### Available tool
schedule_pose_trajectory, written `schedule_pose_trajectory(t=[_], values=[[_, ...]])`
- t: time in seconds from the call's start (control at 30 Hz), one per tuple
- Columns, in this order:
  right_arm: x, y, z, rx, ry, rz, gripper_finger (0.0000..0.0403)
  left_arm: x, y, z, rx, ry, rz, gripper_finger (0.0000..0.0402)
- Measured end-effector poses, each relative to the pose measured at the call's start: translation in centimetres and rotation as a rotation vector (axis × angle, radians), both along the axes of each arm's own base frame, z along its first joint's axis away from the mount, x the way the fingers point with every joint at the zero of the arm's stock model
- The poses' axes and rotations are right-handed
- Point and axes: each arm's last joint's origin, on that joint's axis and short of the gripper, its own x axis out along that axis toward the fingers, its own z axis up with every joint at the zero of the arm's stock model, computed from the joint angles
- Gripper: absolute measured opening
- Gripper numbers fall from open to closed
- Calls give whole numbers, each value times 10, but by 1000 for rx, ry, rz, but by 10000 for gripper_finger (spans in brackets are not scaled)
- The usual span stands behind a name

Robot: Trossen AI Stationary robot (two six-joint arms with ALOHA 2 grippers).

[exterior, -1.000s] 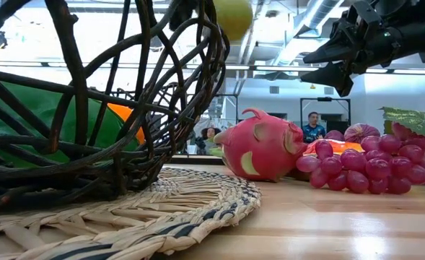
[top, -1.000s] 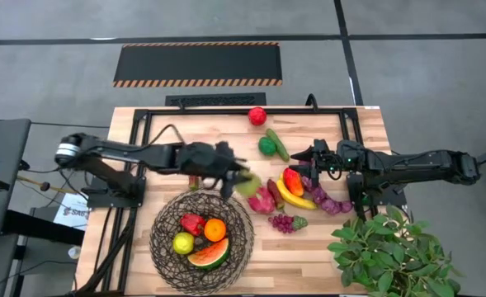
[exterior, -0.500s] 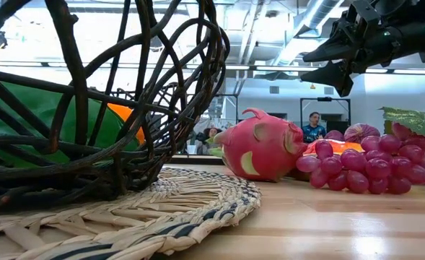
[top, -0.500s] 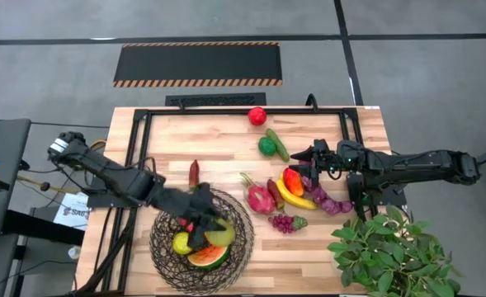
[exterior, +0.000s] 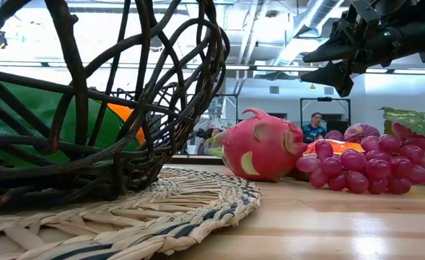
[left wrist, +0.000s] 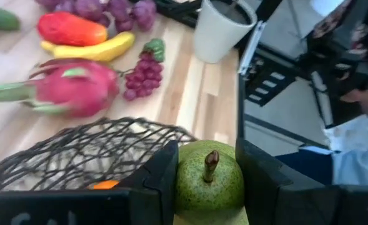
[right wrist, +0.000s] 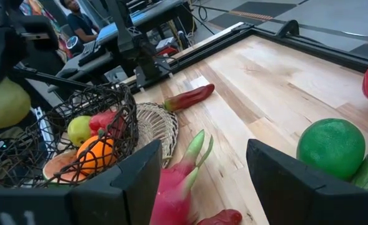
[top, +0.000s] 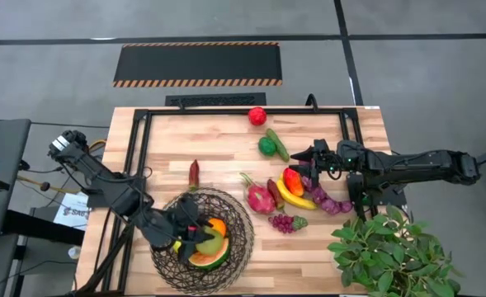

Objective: Build produce basket
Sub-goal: Put the pear into the woven basket

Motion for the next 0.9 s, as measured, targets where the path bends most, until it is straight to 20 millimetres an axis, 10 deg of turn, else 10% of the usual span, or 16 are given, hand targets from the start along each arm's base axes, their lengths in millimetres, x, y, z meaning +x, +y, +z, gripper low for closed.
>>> schedule_pose_trajectory(t=[0.9], values=[[0, 0, -1, 1, 8, -1, 255, 12, -18, -65, 78, 403, -60, 110]])
